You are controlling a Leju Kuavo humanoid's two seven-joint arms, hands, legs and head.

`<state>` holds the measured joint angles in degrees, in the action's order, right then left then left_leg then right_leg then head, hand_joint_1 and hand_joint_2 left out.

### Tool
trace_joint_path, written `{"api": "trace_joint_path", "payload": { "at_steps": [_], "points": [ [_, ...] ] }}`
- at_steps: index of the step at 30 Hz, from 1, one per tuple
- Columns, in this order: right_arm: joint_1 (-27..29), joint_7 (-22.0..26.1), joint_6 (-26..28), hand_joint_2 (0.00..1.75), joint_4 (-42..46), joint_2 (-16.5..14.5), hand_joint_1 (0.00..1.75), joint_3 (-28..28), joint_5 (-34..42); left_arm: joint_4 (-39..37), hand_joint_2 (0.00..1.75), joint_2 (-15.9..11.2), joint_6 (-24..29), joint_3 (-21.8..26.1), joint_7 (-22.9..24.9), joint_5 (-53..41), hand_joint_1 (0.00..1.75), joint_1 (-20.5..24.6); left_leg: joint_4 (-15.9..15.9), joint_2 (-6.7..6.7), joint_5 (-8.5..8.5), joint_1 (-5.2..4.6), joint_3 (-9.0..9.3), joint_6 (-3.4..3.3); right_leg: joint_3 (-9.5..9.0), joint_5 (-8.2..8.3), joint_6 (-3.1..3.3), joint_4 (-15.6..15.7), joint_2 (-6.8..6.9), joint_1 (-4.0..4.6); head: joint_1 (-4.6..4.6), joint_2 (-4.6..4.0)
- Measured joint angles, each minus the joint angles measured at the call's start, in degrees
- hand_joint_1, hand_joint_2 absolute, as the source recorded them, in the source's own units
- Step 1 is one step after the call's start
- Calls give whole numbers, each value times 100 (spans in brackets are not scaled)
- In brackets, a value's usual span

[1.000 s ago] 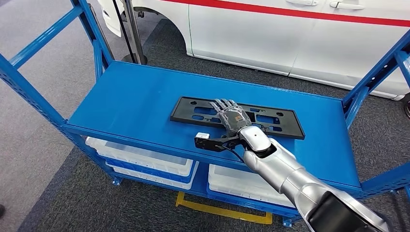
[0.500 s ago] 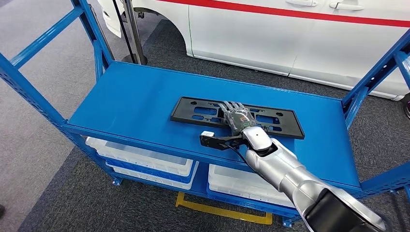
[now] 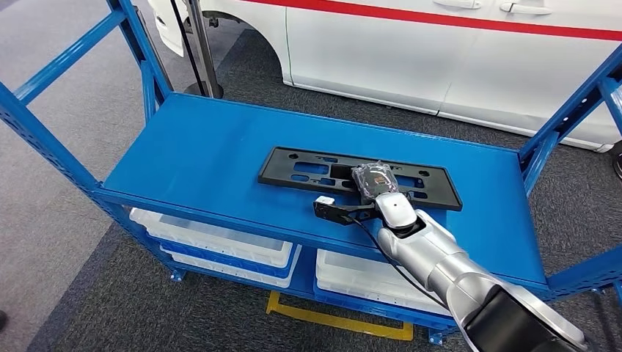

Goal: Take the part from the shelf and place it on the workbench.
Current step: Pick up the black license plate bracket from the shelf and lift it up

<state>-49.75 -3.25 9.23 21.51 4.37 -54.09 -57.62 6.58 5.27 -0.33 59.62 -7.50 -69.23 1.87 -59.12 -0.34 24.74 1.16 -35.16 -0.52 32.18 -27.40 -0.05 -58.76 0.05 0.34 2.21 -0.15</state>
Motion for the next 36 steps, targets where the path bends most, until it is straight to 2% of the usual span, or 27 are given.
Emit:
{"api": "trace_joint_path", "payload": {
  "at_steps": [17, 21, 31, 36],
  "points": [
    [67, 179, -8, 175, 31, -23, 175, 181, -85, 0, 0, 0, 26, 49, -13, -4, 0, 1, 1, 0, 0, 0, -1, 0, 0, -1, 1, 0, 1, 0, 0, 0],
    [69, 205, -8, 175, 31, -26, 175, 221, -84, 0, 175, 0, 54, 49, -112, -10, 0, 1, 1, 0, 0, 0, -1, 0, 0, -1, 0, 0, 1, 0, 0, 0],
    [129, 413, 90, 175, 120, -58, 175, 285, -83, 0, 175, 0, -5, 208, -116, 237, 0, -6, 1, 0, 0, 0, -2, 0, 1, -1, 1, 0, -1, 1, 0, 0],
    [298, 494, 560, 175, 444, -112, 175, 288, -135, 4, 175, 0, -84, 331, 45, 319, 0, -41, 2, 0, 0, 0, -4, 1, 4, -2, 2, -1, -1, 2, 0, 0]
  ]
}}
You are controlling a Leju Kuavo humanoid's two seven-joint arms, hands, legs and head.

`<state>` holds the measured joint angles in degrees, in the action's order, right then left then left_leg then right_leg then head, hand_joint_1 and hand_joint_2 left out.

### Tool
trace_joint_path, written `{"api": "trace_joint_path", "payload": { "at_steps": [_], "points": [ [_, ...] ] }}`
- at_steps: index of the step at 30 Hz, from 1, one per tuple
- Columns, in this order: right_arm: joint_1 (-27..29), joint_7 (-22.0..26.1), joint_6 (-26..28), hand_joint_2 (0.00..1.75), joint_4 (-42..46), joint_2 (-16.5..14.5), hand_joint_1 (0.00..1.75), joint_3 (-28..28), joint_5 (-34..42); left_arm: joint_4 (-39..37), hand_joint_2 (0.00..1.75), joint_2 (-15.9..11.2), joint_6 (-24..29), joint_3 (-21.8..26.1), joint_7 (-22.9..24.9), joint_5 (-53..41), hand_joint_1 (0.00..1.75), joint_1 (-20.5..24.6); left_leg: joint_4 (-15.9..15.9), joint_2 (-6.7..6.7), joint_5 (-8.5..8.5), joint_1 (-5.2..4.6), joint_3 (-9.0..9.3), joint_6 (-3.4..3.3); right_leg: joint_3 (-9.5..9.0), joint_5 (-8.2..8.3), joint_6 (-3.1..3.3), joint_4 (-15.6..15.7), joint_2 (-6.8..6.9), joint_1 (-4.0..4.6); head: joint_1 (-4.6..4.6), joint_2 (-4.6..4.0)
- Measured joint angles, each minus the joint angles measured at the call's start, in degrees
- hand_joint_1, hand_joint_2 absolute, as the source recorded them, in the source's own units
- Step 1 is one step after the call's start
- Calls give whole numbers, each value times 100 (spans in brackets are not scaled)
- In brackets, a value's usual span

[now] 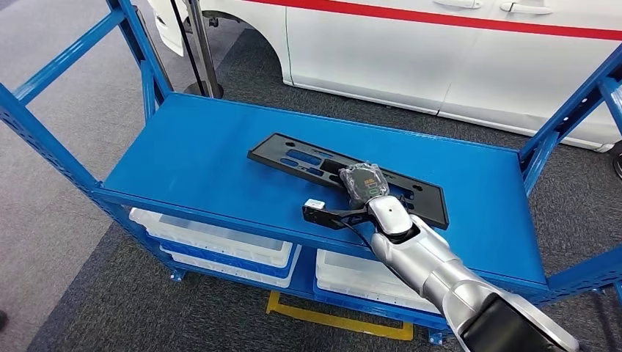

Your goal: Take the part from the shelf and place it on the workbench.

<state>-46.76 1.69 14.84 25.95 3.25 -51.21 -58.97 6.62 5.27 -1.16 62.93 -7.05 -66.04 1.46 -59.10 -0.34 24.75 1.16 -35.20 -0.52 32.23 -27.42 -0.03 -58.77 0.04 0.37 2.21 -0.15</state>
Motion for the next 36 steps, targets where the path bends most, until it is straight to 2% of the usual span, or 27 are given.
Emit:
{"api": "trace_joint_path", "payload": {
  "at_steps": [6, 11, 18, 20, 21, 22, 24, 25, 26, 27, 28, 29, 31, 33, 35, 36],
  "points": [
    [282, -24, 826, 175, 655, 44, 175, 16, -320, 66, 175, 0, -78, 41, 150, -60, 0, -90, -2, 0, 1, -2, -7, -1, 6, -2, 2, 2, 2, -3, 0, 0],
    [675, -202, 1495, 175, 1966, 388, 175, 161, -866, 178, 175, 0, -116, 41, 199, -210, 0, -159, -5, -2, 9, -29, -11, -12, 7, -4, -4, 6, 6, -21, 0, 0],
    [993, -287, 1563, 175, 3071, 710, 175, 291, -1017, 272, 175, 1, -120, 41, 202, -264, 0, -194, -11, -1, 32, -73, -12, -62, 0, 1, -53, 29, 3, -79, 0, 0],
    [1023, -289, 1564, 175, 3218, 755, 175, 310, -1017, 281, 175, 5, -120, 41, 202, -267, 0, -195, 49, 11, -4, -36, 21, -108, -7, -31, -83, 14, 0, -67, -1, 0],
    [1031, -290, 1566, 175, 3278, 778, 175, 324, -1020, 283, 175, 8, -120, 41, 202, -268, 0, -194, 87, 23, -31, -14, 42, -138, 24, -118, -96, -79, -3, -63, -2, 0],
    [1039, -290, 1573, 175, 3327, 804, 175, 339, -1035, 284, 175, 10, -121, 41, 202, -271, 0, -193, 122, 35, -57, 8, 60, -163, 104, -274, -109, -284, -6, -64, -3, 0],
    [1089, -290, 1598, 175, 3418, 857, 175, 369, -1112, 285, 175, 14, -124, 39, 201, -290, 0, -195, 135, 47, -76, 12, 60, -181, 403, -681, -135, -974, -8, -96, -3, 0],
    [1134, -289, 1610, 175, 3475, 891, 175, 385, -1164, 286, 175, 16, -125, 37, 200, -303, 0, -198, 130, 46, -77, 13, 53, -182, 553, -821, -154, -1311, -8, -116, -3, 0],
    [1188, -282, 1616, 175, 3554, 934, 175, 400, -1218, 288, 175, 19, -126, 34, 198, -317, 0, -203, 119, 44, -75, 17, 43, -179, 635, -845, -173, -1500, -7, -139, -2, 0],
    [1237, -275, 1616, 175, 3648, 988, 175, 413, -1261, 293, 175, 26, -126, 31, 197, -330, 0, -208, 101, 41, -71, 23, 32, -173, 614, -746, -192, -1470, -6, -164, -2, 0],
    [1272, -268, 1611, 175, 3747, 1046, 175, 428, -1289, 302, 175, 35, -126, 27, 195, -337, 0, -212, 77, 37, -64, 34, 20, -157, 478, -552, -208, -1209, -5, -189, -2, 0],
    [1299, -261, 1606, 175, 3843, 1103, 175, 448, -1309, 311, 175, 45, -126, 23, 193, -350, 0, -215, 49, 33, -56, 45, 9, -132, 274, -350, -223, -801, -4, -214, -2, 0],
    [1339, -257, 1595, 175, 3991, 1186, 175, 503, -1319, 330, 175, 62, -125, 18, 190, -370, 0, -218, 17, 23, -57, 54, -13, -50, -39, -109, -218, -190, -19, -202, -2, 0],
    [1387, -247, 1577, 175, 4096, 1243, 175, 562, -1323, 350, 175, 73, -124, 15, 188, -385, 0, -224, 18, 15, -93, 52, -26, 44, -65, -70, -168, -89, -41, -152, -2, 0],
    [1442, -232, 1554, 175, 4173, 1277, 175, 602, -1323, 369, 175, 87, -128, 13, 188, -393, 0, -240, 31, 15, -128, 61, -41, 134, -7, -17, -81, -75, -45, -145, -2, 0],
    [1469, -225, 1542, 175, 4208, 1282, 175, 616, -1325, 377, 175, 93, -136, 12, 188, -398, 0, -255, 4, 18, -83, 68, -72, 169, 26, 21, -23, -63, -39, -151, -2, 0]
  ]
}}
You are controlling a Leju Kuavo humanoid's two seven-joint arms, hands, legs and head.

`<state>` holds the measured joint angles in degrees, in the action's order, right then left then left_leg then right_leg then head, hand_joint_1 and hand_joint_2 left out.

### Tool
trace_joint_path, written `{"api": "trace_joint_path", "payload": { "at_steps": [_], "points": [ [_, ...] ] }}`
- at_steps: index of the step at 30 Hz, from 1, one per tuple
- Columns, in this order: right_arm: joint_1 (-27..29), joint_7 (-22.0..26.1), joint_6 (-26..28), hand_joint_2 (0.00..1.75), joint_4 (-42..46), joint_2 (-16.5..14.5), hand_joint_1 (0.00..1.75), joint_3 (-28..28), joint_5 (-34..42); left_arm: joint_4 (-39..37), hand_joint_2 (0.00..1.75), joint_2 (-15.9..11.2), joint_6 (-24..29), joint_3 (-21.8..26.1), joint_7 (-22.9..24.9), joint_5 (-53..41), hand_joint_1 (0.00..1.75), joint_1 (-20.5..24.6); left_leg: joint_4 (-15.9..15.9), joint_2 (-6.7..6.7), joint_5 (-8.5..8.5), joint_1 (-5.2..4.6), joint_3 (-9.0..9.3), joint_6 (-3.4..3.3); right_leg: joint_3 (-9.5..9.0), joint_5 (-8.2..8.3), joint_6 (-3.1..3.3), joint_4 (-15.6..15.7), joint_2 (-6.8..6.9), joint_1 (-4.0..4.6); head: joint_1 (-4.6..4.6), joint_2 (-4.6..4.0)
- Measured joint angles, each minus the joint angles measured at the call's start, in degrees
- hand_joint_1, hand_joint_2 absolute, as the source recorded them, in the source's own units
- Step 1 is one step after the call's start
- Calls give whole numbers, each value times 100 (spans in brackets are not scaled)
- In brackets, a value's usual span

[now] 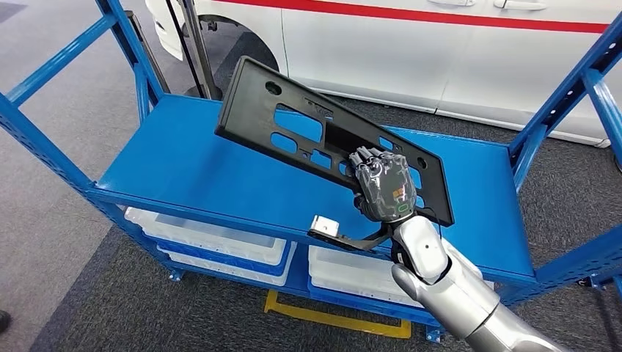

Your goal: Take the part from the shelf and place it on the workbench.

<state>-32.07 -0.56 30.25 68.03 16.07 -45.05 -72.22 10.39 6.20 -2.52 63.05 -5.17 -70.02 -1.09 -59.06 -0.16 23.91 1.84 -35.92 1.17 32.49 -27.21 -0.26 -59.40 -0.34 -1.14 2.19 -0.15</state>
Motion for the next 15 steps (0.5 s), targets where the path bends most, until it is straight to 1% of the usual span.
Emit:
{"api": "trace_joint_path", "payload": {
  "at_steps": [1, 2, 4, 5, 6, 7, 8, 9, 10, 11, 12, 13, 14, 15],
  "points": [
    [29, 7, -11, 175, 40, 4, 175, 15, -2, 11, 175, 3, -11, -1, 1, -9, 0, -17, -114, 3, 134, 7, -57, 20, 41, 47, 64, 18, 8, -7, 1, 0],
    [60, 11, -21, 175, 81, 9, 175, 30, -4, 27, 175, 4, -25, -1, 2, -17, 0, -33, -350, 6, 357, 12, -149, 28, 92, 98, 119, 31, 18, -10, 2, 0],
    [128, 15, -48, 175, 153, 32, 175, 59, -2, 79, 175, 3, -69, -1, 3, -33, 0, -63, -1089, 8, 876, 2, -382, 33, 219, 187, 178, 22, 33, 31, 4, 0],
    [167, 16, -75, 175, 185, 50, 175, 75, 7, 109, 175, 3, -101, -1, 3, -41, 0, -75, -1417, 7, 1031, -6, -453, 30, 286, 232, 188, 14, 39, 54, 4, 0],
    [202, 18, -108, 175, 215, 71, 175, 93, 19, 145, 175, 5, -141, -1, 3, -54, 0, -89, -1580, 8, 1067, -14, -438, 20, 354, 276, 194, 4, 45, 75, 4, 0],
    [231, 22, -143, 175, 249, 95, 175, 114, 35, 185, 175, 8, -184, -1, 5, -70, 0, -104, -1529, 8, 998, -23, -320, -2, 422, 319, 195, -11, 48, 94, 4, 0],
    [251, 26, -174, 175, 286, 119, 175, 140, 51, 230, 175, 11, -228, -1, 8, -88, 0, -118, -1251, 8, 862, -35, -87, -36, 485, 358, 192, -29, 47, 109, 4, 0],
    [264, 32, -201, 175, 327, 142, 175, 173, 69, 285, 175, 14, -272, -1, 11, -105, 0, -130, -841, 8, 761, -49, 205, -80, 540, 395, 183, -50, 46, 120, 4, 0],
    [276, 38, -226, 175, 373, 168, 175, 215, 90, 346, 175, 17, -318, -1, 18, -122, 0, -140, -453, 10, 698, -70, 470, -113, 584, 433, 165, -68, 45, 131, 3, 0],
    [286, 45, -254, 175, 416, 190, 175, 258, 112, 409, 175, 25, -366, -1, 25, -138, 0, -153, -167, 10, 668, -92, 646, -139, 609, 470, 139, -77, 47, 136, 1, 0],
    [294, 58, -292, 175, 455, 210, 175, 299, 140, 480, 175, 36, -423, -1, 38, -157, 0, -168, -11, 10, 673, -114, 726, -154, 622, 511, 104, -76, 50, 132, 1, 0],
    [302, 73, -343, 175, 488, 226, 175, 335, 182, 554, 175, 50, -490, -1, 56, -184, 0, -187, 25, 9, 647, -134, 722, -166, 625, 559, 65, -58, 51, 126, 1, 0],
    [311, 91, -402, 175, 511, 243, 175, 364, 236, 629, 175, 78, -559, -1, 78, -210, 0, -212, 54, 9, 595, -134, 689, -193, 631, 608, 26, -35, 51, 125, 1, 0],
    [323, 113, -460, 175, 534, 264, 175, 395, 300, 711, 175, 104, -628, -1, 99, -241, 0, -232, 90, 21, 534, -125, 659, -230, 657, 598, -9, -32, 42, 117, 2, 0]
  ]
}}
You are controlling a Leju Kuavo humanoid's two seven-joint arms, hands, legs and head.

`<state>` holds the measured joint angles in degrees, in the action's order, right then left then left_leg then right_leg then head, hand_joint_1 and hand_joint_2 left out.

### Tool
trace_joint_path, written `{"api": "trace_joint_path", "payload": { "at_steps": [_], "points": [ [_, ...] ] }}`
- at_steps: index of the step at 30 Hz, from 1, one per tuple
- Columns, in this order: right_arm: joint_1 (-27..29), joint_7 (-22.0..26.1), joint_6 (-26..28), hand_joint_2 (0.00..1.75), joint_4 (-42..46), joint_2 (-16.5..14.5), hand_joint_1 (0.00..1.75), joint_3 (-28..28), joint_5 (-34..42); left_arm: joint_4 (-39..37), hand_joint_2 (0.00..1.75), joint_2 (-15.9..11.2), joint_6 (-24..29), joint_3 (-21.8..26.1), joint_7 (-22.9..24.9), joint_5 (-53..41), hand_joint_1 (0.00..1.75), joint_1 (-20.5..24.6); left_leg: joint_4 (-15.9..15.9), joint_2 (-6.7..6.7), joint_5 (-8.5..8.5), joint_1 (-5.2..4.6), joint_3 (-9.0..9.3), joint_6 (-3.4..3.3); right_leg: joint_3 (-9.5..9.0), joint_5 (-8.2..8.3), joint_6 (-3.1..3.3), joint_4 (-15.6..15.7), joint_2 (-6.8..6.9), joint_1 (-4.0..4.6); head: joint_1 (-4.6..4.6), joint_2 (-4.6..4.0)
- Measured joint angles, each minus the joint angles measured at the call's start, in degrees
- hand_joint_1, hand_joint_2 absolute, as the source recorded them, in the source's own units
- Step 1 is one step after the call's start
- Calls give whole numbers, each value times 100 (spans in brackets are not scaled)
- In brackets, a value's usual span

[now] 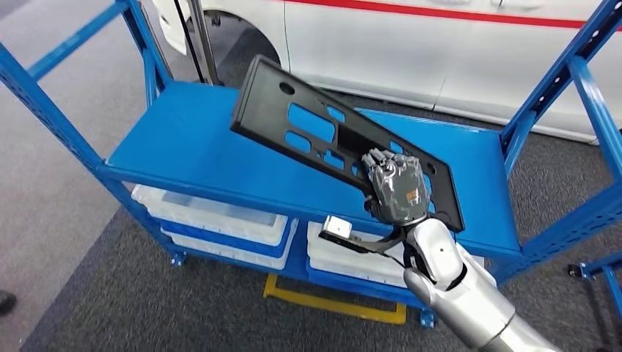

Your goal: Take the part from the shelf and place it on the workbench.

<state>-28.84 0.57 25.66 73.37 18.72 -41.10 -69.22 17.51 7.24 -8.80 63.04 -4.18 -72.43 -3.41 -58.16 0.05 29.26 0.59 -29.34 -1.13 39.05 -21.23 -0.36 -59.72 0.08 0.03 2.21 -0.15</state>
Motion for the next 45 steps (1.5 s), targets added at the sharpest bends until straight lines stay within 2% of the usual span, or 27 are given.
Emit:
{"api": "trace_joint_path", "payload": {
  "at_steps": [2, 4, 5, 6, 7, 9, 11, 13, 15, 16, 18, 20, 21, 22, 23, 24, 25, 27, 28, 30, 32, 35, 36, 38, 41, 43, 45],
  "points": [
    [28, 30, -83, 175, 44, 45, 175, 62, 107, 160, 175, 59, -115, 0, 36, -57, 0, -30, 56, 27, -163, 31, -116, -88, 107, -334, -57, -221, -12, -15, -2, 0],
    [56, 42, -140, 175, 79, 75, 175, 123, 149, 325, 175, 108, -229, 7, 70, -143, 0, -56, 59, 40, -303, 33, -278, -130, 262, -932, -106, -858, -13, -51, -3, 0],
    [76, 43, -164, 175, 90, 87, 175, 144, 154, 404, 175, 134, -285, 18, 84, -195, 0, -71, 53, 41, -365, 31, -364, -125, 313, -1120, -131, -1210, -12, -64, -2, 0],
    [100, 45, -185, 175, 100, 99, 175, 160, 156, 478, 175, 159, -332, 36, 92, -243, 0, -85, 41, 41, -424, 29, -450, -117, 304, -1167, -148, -1453, -12, -73, -2, 0],
    [122, 46, -199, 175, 110, 108, 175, 171, 157, 539, 175, 183, -364, 58, 96, -276, 0, -97, 24, 41, -476, 29, -534, -107, 212, -1091, -158, -1518, -12, -79, -2, 0],
    [146, 49, -205, 175, 139, 117, 175, 197, 157, 635, 175, 228, -389, 104, 98, -301, 0, -111, -26, 41, -566, 30, -686, -76, -282, -821, -146, -1033, -11, -84, -2, 0],
    [145, 52, -205, 175, 185, 125, 175, 231, 158, 710, 175, 270, -391, 131, 98, -303, 0, -118, -57, 38, -647, 20, -774, -19, -860, -826, -90, -235, -14, -56, 1, 0],
    [139, 54, -205, 175, 220, 139, 175, 252, 159, 768, 175, 295, -393, 139, 98, -308, 0, -126, -43, 35, -737, 17, -786, 52, -1065, -912, -20, 121, -15, -15, 4, 0],
    [136, 55, -206, 175, 232, 148, 175, 260, 159, 806, 175, 309, -396, 149, 98, -321, 0, -138, -21, 28, -806, 18, -799, 122, -1005, -809, 59, 153, 3, -19, 3, 0],
    [138, 56, -209, 175, 244, 148, 175, 261, 159, 826, 175, 317, -402, 156, 99, -335, 0, -143, -67, 23, -728, 17, -844, 149, -951, -740, 111, 175, 15, -34, 4, 0],
    [153, 64, -229, 175, 286, 150, 175, 261, 158, 863, 175, 332, -426, 168, 101, -382, 0, -152, -480, 15, -250, 30, -1001, 185, -803, -582, 197, 214, 39, -65, 6, 0],
    [183, 72, -260, 175, 317, 156, 175, 262, 156, 899, 175, 344, -464, 172, 96, -435, 0, -156, -1225, 15, 259, 37, -1172, 217, -622, -462, 228, 209, 41, -55, 8, 0],
    [204, 75, -275, 175, 321, 158, 175, 263, 156, 919, 175, 346, -483, 175, 81, -457, 0, -157, -1538, 16, 312, 39, -1206, 229, -534, -407, 227, 201, 52, -48, 8, 0],
    [229, 79, -286, 175, 326, 159, 175, 263, 153, 936, 175, 347, -502, 178, 57, -483, 0, -157, -1694, 18, 211, 40, -1170, 237, -449, -359, 221, 187, 73, -43, 8, 0],
    [253, 83, -293, 175, 335, 160, 175, 263, 149, 948, 175, 347, -521, 184, 30, -508, 0, -156, -1667, 27, 25, 41, -1049, 237, -367, -311, 209, 164, 99, -41, 9, 0],
    [273, 87, -297, 175, 348, 160, 175, 263, 145, 958, 175, 347, -538, 192, 7, -529, 0, -152, -1431, 64, -144, 41, -825, 233, -294, -273, 193, 132, 128, -41, 9, 0],
    [294, 93, -298, 175, 372, 161, 175, 263, 139, 965, 175, 349, -555, 206, -8, -550, 0, -142, -1036, 143, -178, 34, -524, 226, -232, -245, 171, 91, 158, -33, 9, 0],
    [343, 103, -298, 175, 438, 177, 175, 263, 128, 984, 175, 359, -582, 250, -19, -585, 0, -114, -254, 271, 6, -2, -10, 171, -167, -209, 116, 13, 229, -15, 6, 0],
    [369, 110, -297, 175, 474, 187, 175, 263, 122, 991, 175, 367, -589, 273, -21, -599, 0, -106, -42, 287, 116, -21, 102, 133, -160, -190, 83, -5, 275, -9, 4, 0],
    [420, 128, -296, 175, 533, 199, 175, 263, 109, 998, 175, 394, -597, 314, -25, -620, 0, -116, 43, 210, 103, -29, 89, 32, -162, -154, 4, -12, 350, -22, 2, 0],
    [481, 145, -296, 175, 596, 198, 175, 261, 71, 1021, 175, 429, -627, 375, -10, -649, 0, -131, 70, 129, 4, -18, 47, -72, -87, -325, -70, -191, 256, -49, 2, 0],
    [580, 140, -324, 175, 655, 157, 175, 215, -88, 1152, 175, 503, -770, 490, 83, -778, 0, -146, 68, -15, -120, -20, -73, -142, 287, -977, -123, -1191, 53, -75, 1, 0],
    [602, 132, -346, 175, 656, 119, 175, 176, -139, 1207, 175, 533, -832, 523, 115, -842, 0, -154, 58, -73, -146, -27, -112, -141, 374, -1091, -126, -1472, 37, -77, 1, 0],
    [622, 114, -403, 175, 669, 16, 175, 72, -217, 1300, 175, 578, -937, 580, 151, -954, 0, -166, 31, -195, -172, -40, -158, -133, 244, -984, -100, -1417, 16, -75, 1, 0],
    [603, 97, -483, 175, 721, -106, 175, -62, -294, 1376, 175, 644, -1009, 634, 155, -1025, 0, -155, -6, -382, -189, -43, -192, -104, -404, -541, 32, -318, -289, -69, 5, 0],
    [574, 89, -529, 175, 745, -161, 175, -128, -316, 1409, 175, 677, -1012, 673, 141, -1058, 0, -138, -15, -503, -224, -3, -259, -42, -537, -507, 101, -26, -439, -50, 3, 0],
    [515, 82, -601, 175, 759, -222, 175, -193, -329, 1427, 175, 691, -1000, 701, 101, -1137, 0, -139, -1, -615, -256, 19, -309, 37, -564, -487, 129, 71, -327, -48, -4, 0]
  ]
}}
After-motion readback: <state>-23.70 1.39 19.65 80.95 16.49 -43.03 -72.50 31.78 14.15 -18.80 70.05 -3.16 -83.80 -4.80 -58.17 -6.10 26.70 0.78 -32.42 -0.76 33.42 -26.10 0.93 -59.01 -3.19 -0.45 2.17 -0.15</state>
